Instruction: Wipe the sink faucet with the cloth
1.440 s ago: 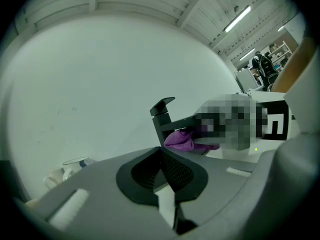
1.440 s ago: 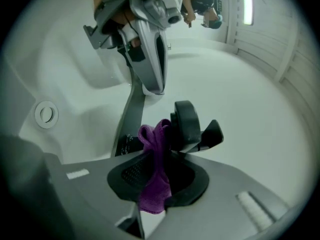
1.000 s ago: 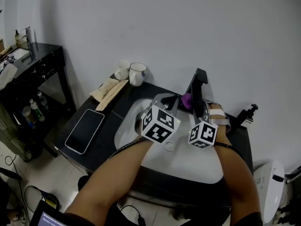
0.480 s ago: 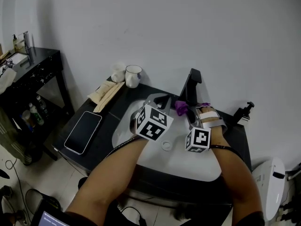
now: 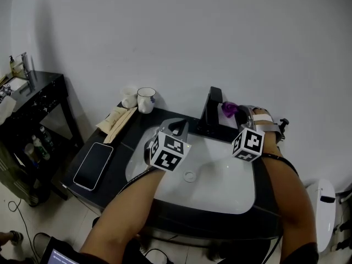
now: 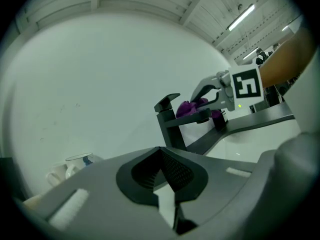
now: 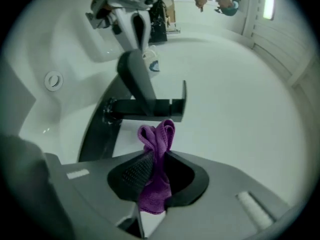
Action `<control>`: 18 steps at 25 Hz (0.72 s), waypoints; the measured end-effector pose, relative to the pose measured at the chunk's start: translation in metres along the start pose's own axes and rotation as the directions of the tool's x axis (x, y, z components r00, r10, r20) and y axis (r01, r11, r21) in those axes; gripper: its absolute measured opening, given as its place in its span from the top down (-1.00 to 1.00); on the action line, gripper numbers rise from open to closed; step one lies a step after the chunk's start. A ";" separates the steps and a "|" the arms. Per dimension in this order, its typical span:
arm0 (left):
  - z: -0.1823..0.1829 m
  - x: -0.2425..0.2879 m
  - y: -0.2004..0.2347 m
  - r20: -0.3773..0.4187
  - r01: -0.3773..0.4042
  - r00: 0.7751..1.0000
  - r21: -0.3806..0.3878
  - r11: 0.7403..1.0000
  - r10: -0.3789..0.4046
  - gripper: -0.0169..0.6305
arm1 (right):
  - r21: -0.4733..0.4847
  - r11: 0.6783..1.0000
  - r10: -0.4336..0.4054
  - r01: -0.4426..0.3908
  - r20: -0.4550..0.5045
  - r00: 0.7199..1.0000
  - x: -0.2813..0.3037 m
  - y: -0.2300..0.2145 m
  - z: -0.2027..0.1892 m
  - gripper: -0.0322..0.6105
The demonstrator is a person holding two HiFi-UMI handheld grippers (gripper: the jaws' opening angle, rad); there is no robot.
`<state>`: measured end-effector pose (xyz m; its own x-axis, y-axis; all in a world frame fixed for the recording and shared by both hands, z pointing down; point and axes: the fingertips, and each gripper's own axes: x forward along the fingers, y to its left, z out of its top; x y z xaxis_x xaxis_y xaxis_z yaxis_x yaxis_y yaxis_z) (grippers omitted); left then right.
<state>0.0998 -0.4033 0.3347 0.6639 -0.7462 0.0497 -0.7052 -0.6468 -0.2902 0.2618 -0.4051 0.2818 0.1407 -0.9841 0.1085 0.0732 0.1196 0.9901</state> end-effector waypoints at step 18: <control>0.001 0.000 0.001 0.010 0.003 1.000 -0.012 1.000 -0.003 0.90 | -0.091 0.995 0.036 -0.032 0.045 0.998 0.029 0.027 0.037 0.68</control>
<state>0.0993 -0.4036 0.3333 0.6688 -0.7423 0.0407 -0.7058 -0.6512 -0.2789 0.2309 -0.4349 0.3150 0.0986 -0.9840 0.1481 0.1580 0.1625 0.9740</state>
